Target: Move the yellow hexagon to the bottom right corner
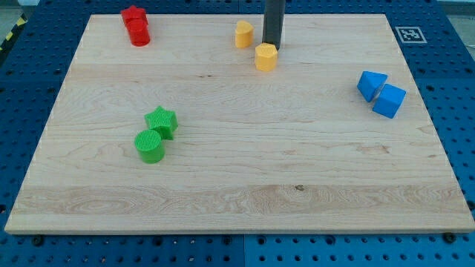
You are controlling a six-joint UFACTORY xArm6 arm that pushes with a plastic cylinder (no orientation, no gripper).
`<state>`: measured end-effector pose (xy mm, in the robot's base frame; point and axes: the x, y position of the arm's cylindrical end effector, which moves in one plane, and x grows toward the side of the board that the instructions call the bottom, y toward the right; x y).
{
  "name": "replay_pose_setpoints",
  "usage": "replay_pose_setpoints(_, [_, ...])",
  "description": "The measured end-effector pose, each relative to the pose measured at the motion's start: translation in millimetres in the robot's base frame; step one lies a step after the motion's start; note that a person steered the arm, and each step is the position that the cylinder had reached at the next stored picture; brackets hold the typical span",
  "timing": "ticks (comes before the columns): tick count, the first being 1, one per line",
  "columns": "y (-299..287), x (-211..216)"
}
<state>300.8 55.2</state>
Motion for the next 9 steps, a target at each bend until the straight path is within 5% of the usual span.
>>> replay_pose_setpoints(9, [-82,154])
